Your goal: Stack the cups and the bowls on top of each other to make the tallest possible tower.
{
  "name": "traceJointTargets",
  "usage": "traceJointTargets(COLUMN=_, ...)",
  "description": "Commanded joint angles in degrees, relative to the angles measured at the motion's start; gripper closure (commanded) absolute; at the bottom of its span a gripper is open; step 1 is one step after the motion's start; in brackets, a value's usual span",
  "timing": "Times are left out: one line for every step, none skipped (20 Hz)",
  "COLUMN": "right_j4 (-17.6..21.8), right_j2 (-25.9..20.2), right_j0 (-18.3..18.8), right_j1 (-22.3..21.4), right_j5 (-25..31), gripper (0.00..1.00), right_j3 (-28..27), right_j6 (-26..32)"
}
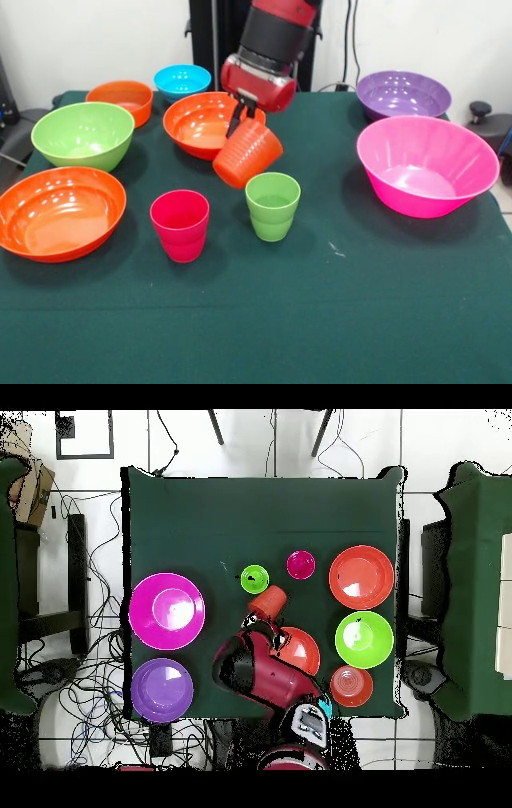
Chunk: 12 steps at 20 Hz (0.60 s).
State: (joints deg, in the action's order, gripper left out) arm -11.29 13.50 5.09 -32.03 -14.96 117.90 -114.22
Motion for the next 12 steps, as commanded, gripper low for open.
traceJointTargets(right_j4=9.5, right_j2=-16.14, right_j0=10.86, right_j1=-11.88, right_j5=12.98, gripper=1.0, right_j3=6.08, right_j6=-4.09)
traceJointTargets(right_j4=10.64, right_j2=-17.79, right_j0=13.15, right_j1=-11.8, right_j5=13.51, gripper=1.0, right_j3=5.93, right_j6=-3.37)
traceJointTargets(right_j4=11.74, right_j2=-19.4, right_j0=15.32, right_j1=-10.62, right_j5=13.26, gripper=1.0, right_j3=5.35, right_j6=-3.0)
traceJointTargets(right_j4=12.52, right_j2=-20.31, right_j0=16.57, right_j1=-8.26, right_j5=12.19, gripper=1.0, right_j3=4.01, right_j6=-2.95)
traceJointTargets(right_j4=13.29, right_j2=-21.23, right_j0=17.82, right_j1=-5.9, right_j5=11.13, gripper=1.0, right_j3=2.66, right_j6=-2.9)
traceJointTargets(right_j4=13.66, right_j2=-21.38, right_j0=18.25, right_j1=-3.65, right_j5=10.08, gripper=1.0, right_j3=1.19, right_j6=-3.06)
traceJointTargets(right_j4=13.72, right_j2=-21.26, right_j0=18.3, right_j1=-1.85, right_j5=9.2, gripper=1.0, right_j3=0.08, right_j6=-3.48)
traceJointTargets(right_j4=13.74, right_j2=-21.07, right_j0=18.25, right_j1=-1.16, right_j5=9.15, gripper=1.0, right_j3=-0.65, right_j6=-3.56)
traceJointTargets(right_j4=13.41, right_j2=-21.41, right_j0=18.46, right_j1=-0.88, right_j5=9.64, gripper=1.0, right_j3=-0.79, right_j6=-3.96)
traceJointTargets(right_j4=12.93, right_j2=-21.69, right_j0=18.65, right_j1=-1.2, right_j5=10.42, gripper=1.0, right_j3=-0.56, right_j6=-4.4)
traceJointTargets(right_j4=12.15, right_j2=-22.87, right_j0=19.49, right_j1=-1.68, right_j5=12.06, gripper=1.0, right_j3=-0.06, right_j6=-4.83)
traceJointTargets(right_j4=11.37, right_j2=-24.05, right_j0=20.33, right_j1=-2.16, right_j5=13.7, gripper=1.0, right_j3=0.45, right_j6=-5.26)
